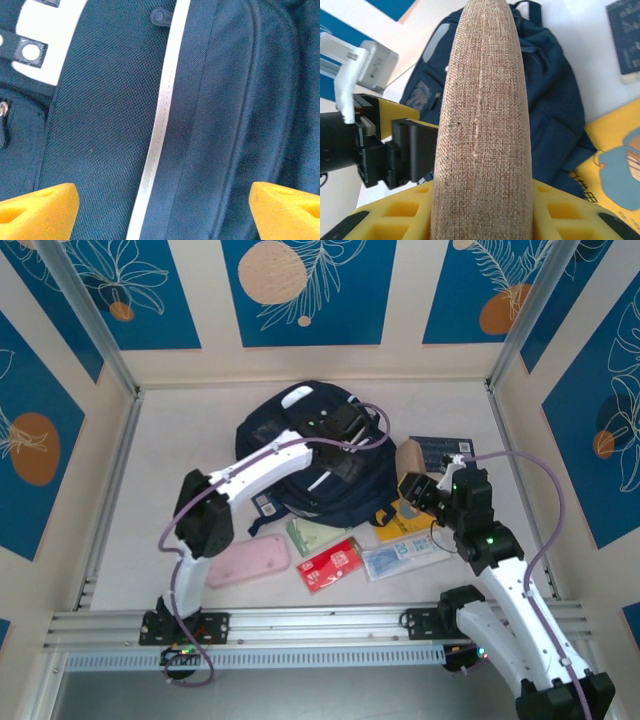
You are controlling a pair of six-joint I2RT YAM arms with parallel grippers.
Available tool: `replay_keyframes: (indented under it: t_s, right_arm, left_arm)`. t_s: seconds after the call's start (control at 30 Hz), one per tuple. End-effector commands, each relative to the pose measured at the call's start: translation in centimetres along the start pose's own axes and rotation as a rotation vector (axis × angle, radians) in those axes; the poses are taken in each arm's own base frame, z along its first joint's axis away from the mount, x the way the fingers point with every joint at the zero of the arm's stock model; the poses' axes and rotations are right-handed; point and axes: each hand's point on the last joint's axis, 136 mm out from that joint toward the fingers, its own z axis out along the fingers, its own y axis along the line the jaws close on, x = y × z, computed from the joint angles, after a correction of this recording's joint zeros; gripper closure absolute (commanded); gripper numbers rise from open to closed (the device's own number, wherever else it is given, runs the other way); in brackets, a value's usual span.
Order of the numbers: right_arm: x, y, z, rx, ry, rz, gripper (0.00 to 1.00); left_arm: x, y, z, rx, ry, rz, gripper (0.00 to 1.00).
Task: Pack the student bag
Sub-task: Pass the loose stationery, then open the student bag at the top-center of the table.
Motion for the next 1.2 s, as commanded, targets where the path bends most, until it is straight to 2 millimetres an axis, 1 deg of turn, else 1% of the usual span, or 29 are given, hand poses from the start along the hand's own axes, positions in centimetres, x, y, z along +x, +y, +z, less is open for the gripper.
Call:
replay_keyframes:
  t_s: [0.0,0.17,0.27,0.37,0.43,0.57,0.63,0.67,0.73,0.77,0.83,0.9,1.0,1.1,1.17]
  right_arm:
    - [1.0,-0.6,0.0,-0.005,0.048,0.007,0.65]
    - [1.4,-1.2,0.1,-0.007,0.059,0.022,0.64]
    - [1.4,-1.4,0.1,-0.014,0.06,0.037,0.64]
    - [1.3,-1.2,0.1,-0.029,0.061,0.05,0.64]
    - [1.2,-1.1,0.0,-0.033,0.058,0.051,0.64]
    - [1.1,-0.9,-0.1,-0.036,0.061,0.051,0.64]
    - [1.1,-0.9,-0.2,-0.036,0.062,0.054,0.64]
    - [1.0,-0.8,-0.2,-0.036,0.062,0.055,0.64]
    - [1.0,-0.6,-0.3,-0.042,0.064,0.055,0.64]
    - [1.0,-0.5,-0.3,-0.046,0.065,0.056,0.65]
    - [1.0,-0.3,-0.3,-0.051,0.072,0.057,0.65]
    - [1.0,-0.2,-0.2,-0.057,0.079,0.064,0.65]
    - [1.3,0.8,0.3,-0.1,0.109,0.065,0.64]
    - [1.9,1.9,1.1,-0.125,0.145,0.056,0.64]
    - [2.2,2.7,1.7,-0.15,0.165,0.053,0.64]
  left_arm:
    - [-1.3,0.9,0.3,-0.042,-0.007,0.114,0.11]
    - [-1.0,-1.6,2.6,0.071,0.036,0.104,0.11]
    - [-0.5,-1.5,4.1,0.057,0.058,0.096,0.13]
    - [0.0,-1.6,5.5,0.054,0.085,0.094,0.19]
    - [0.4,-1.4,6.2,0.055,0.103,0.077,0.27]
    - [0.6,-1.6,6.8,0.118,0.116,0.015,0.45]
    - [0.5,-1.7,6.8,0.147,0.114,-0.007,0.59]
    - [0.3,-1.7,6.6,0.159,0.109,-0.017,0.68]
    - [-0.5,-1.2,5.6,0.189,0.091,-0.046,0.87]
    - [-0.9,-0.7,5.0,0.198,0.077,-0.063,0.92]
    - [-2.2,0.9,2.8,0.205,0.028,-0.095,1.0]
    - [-3.4,2.6,0.3,0.177,-0.033,-0.104,1.0]
    - [-4.9,5.3,-3.5,0.105,-0.122,-0.094,1.0]
    - [-6.2,7.3,-7.3,0.075,-0.214,-0.108,1.0]
    - [-7.0,8.1,-9.6,0.077,-0.27,-0.114,1.0]
